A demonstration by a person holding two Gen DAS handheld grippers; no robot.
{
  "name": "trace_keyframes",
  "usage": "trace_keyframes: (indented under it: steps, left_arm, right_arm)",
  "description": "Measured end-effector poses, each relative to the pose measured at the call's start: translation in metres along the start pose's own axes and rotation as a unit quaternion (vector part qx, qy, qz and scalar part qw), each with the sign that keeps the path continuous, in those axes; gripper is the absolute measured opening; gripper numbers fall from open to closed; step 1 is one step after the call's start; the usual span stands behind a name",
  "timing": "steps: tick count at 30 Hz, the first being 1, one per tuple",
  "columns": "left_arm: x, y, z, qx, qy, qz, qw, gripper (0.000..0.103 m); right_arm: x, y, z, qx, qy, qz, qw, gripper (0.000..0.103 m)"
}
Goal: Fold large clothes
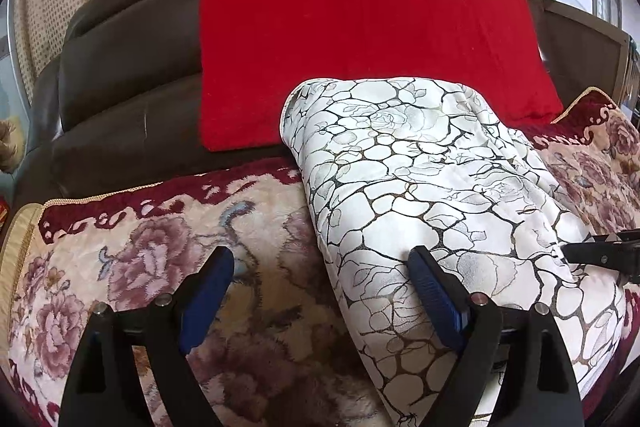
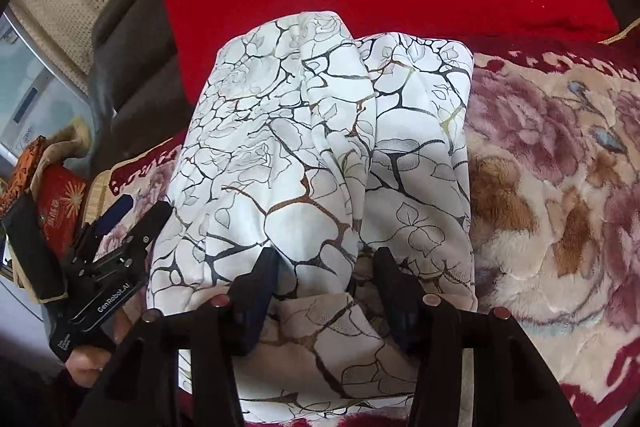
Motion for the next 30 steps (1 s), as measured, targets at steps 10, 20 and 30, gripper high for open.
trace_keyframes:
  steps: [10, 20, 30]
  left_arm:
    - [0.006, 0.006, 0.000, -0.008, 0.001, -0.005, 1.0000, 0.089]
    - [0.013, 0.010, 0.003, -0.013, 0.001, -0.005, 0.9999, 0.092]
    - [0.015, 0.013, -0.009, -0.035, -0.011, -0.014, 0.9992, 0.092]
  right_arm:
    - [-0.037, 0.030, 0.003, 0.035, 0.048, 0.047, 0.997, 0.059]
    - [0.014, 0.051, 0.009, 0.057, 0.013, 0.006, 0.998, 0.057]
    - [-0.001, 0.054, 0.026, 0.072, 0.057, 0.040, 0.995, 0.057]
Point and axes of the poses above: each gripper's, at about its wrist camera, not at the fingertips, and x roughly the way its jaws point, z to its right, y to its top, the point moved 5 cm from there along x, roughly the way its jaws point, and after that the axes turned 2 degrees about x, right-handed, at the moved point
